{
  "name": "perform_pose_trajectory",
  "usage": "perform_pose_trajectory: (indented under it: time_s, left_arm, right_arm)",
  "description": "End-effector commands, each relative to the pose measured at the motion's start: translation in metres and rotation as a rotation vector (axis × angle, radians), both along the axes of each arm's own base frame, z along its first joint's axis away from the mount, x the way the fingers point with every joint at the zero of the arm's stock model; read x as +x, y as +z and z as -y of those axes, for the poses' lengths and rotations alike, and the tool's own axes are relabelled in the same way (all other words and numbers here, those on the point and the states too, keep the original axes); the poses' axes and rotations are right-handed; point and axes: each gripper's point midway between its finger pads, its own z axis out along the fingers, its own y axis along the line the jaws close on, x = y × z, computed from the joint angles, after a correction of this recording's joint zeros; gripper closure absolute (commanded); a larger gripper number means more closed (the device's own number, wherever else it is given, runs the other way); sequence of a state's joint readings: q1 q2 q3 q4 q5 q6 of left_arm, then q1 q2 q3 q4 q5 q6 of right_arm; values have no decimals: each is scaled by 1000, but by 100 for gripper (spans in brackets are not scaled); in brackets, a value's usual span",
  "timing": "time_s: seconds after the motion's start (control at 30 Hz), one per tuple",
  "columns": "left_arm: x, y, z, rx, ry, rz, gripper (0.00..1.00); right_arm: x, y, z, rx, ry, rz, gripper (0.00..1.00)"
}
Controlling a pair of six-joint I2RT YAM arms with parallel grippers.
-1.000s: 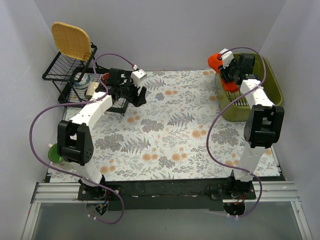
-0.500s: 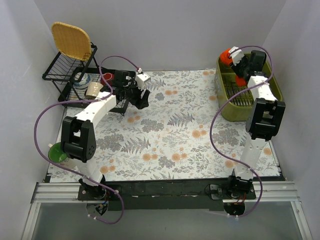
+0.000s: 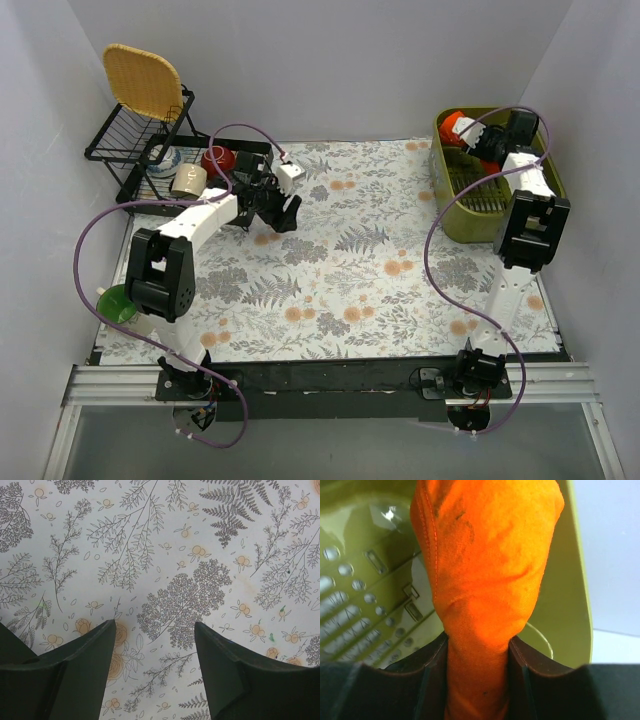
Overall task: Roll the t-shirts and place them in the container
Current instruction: Place the T-shirt in the bin.
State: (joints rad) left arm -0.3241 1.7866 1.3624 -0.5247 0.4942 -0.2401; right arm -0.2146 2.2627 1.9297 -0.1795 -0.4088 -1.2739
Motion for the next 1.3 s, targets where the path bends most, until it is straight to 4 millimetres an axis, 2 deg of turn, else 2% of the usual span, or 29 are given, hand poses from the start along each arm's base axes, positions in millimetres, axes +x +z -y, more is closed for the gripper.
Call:
perform_pose_trajectory:
  time_s: [0.0, 0.13, 0.27, 0.37, 0.47, 0.5, 0.57, 0.6, 0.73, 0.77, 0.8, 0.87, 0.9, 0.97, 1.0, 1.07, 1.1, 1.13, 1.17, 1.2, 1.23, 1.27]
  left_arm:
    - [-14, -5, -2, 3, -37, -22, 37]
    - [-19, -13, 1, -12, -39, -65, 37]
    - [-16, -18, 4, -10, -40, -76, 38]
    - [-13, -23, 6, -2, -35, -80, 38]
    - [-13, -27, 12, 11, -40, -74, 38]
    - [-16, -28, 15, 19, -47, -76, 38]
    - [-20, -31, 22, 43, -59, -66, 38]
    - [-22, -29, 24, 48, -63, -59, 38]
    - [-36, -30, 34, 71, -101, -56, 39]
    - [-39, -30, 36, 73, -108, -56, 39]
    - [-41, -32, 36, 72, -108, -63, 39]
    - [-42, -32, 36, 73, -107, -61, 39]
    - [-41, -31, 35, 78, -104, -56, 39]
    - [-39, -30, 35, 80, -104, -44, 39]
    - [-39, -29, 35, 79, -104, -42, 39]
    - [-38, -26, 36, 72, -108, -33, 40]
    - [-38, -25, 36, 69, -106, -32, 40]
    - [-39, -24, 37, 60, -107, -35, 40]
    - [-38, -23, 38, 55, -105, -31, 39]
    - [-39, -21, 39, 50, -106, -33, 39]
    - [-40, -21, 39, 49, -106, -31, 39]
    - [-40, -20, 39, 42, -108, -29, 40]
  right_arm:
    - [14, 24, -3, -140, 161, 125, 99]
    - [17, 6, -5, -204, 244, 137, 99]
    - [24, -2, -11, -267, 342, 178, 99]
    - [25, -18, -14, -338, 421, 209, 99]
    - [41, -16, -14, -416, 472, 308, 99]
    - [46, -32, -13, -417, 487, 307, 99]
    - [60, -22, -9, -456, 492, 362, 99]
    - [66, -26, -9, -468, 494, 394, 99]
    - [72, -24, -8, -496, 503, 458, 99]
    - [71, -23, -9, -490, 505, 462, 99]
    - [66, -26, -13, -471, 513, 458, 92]
    - [61, -22, -15, -485, 507, 507, 86]
    - [51, -33, -18, -484, 517, 490, 84]
    - [46, -27, -19, -504, 508, 527, 68]
    - [38, -31, -20, -501, 503, 517, 63]
    - [31, -34, -20, -507, 500, 496, 61]
    - [26, -23, -17, -526, 491, 497, 61]
    - [18, -35, -20, -511, 496, 467, 60]
    - [13, -34, -19, -512, 492, 463, 60]
    - [9, -21, -19, -531, 490, 483, 60]
    - [0, -32, -19, -523, 493, 458, 60]
    - [-4, -32, -19, -529, 496, 457, 57]
